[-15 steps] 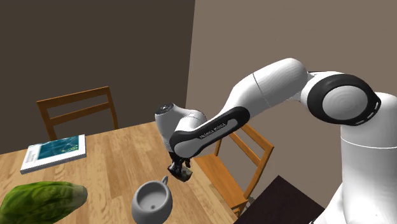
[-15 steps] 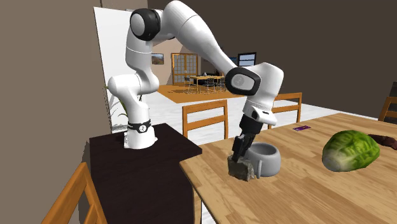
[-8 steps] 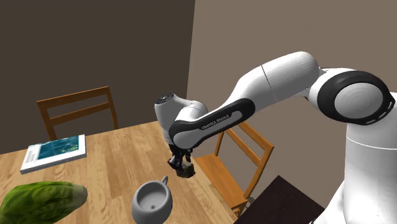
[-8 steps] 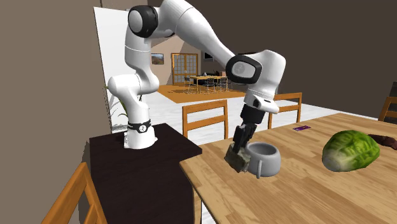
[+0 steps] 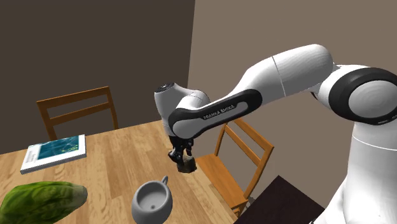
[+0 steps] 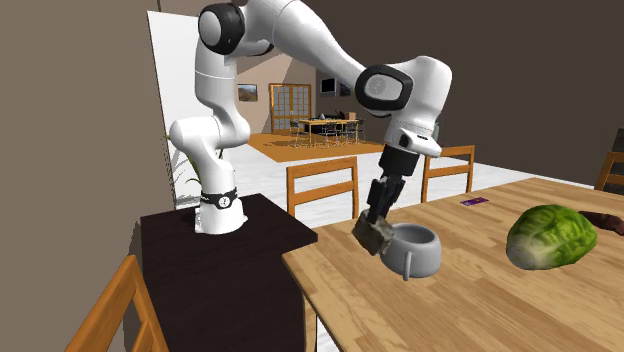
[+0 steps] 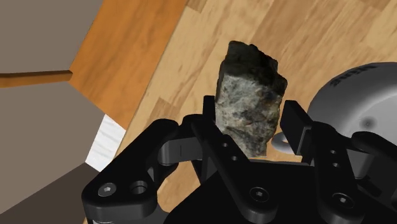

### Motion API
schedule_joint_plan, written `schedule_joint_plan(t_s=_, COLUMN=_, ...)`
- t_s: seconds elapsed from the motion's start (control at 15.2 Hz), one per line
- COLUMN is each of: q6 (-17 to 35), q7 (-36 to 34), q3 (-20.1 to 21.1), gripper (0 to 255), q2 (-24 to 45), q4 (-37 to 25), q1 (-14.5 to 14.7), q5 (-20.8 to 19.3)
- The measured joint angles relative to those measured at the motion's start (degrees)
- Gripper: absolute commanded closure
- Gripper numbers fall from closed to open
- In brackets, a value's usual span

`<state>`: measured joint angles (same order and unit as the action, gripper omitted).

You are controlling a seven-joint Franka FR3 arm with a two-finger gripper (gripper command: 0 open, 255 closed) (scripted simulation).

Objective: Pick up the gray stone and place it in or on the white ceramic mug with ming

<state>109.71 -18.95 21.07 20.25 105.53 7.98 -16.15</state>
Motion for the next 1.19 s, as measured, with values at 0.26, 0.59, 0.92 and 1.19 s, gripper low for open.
schedule_joint_plan(t_s=0.26, q6=-2.64, q7=0.88, q3=0.23, gripper=255, q2=-1.48, q4=-1.38, q1=-0.21, q5=0.74)
schedule_joint_plan(t_s=0.59, q6=-5.74, q7=-1.99, q3=1.21, gripper=255, q2=1.43, q4=-6.66, q1=2.57, q5=0.48)
schedule_joint_plan(t_s=0.92, q6=-11.16, q7=-6.9, q3=2.26, gripper=255, q2=8.63, q4=-18.08, q1=8.21, q5=-0.7)
schedule_joint_plan(t_s=1.19, q6=-14.43, q7=-9.99, q3=2.46, gripper=255, q2=14.62, q4=-26.68, q1=12.61, q5=-1.79)
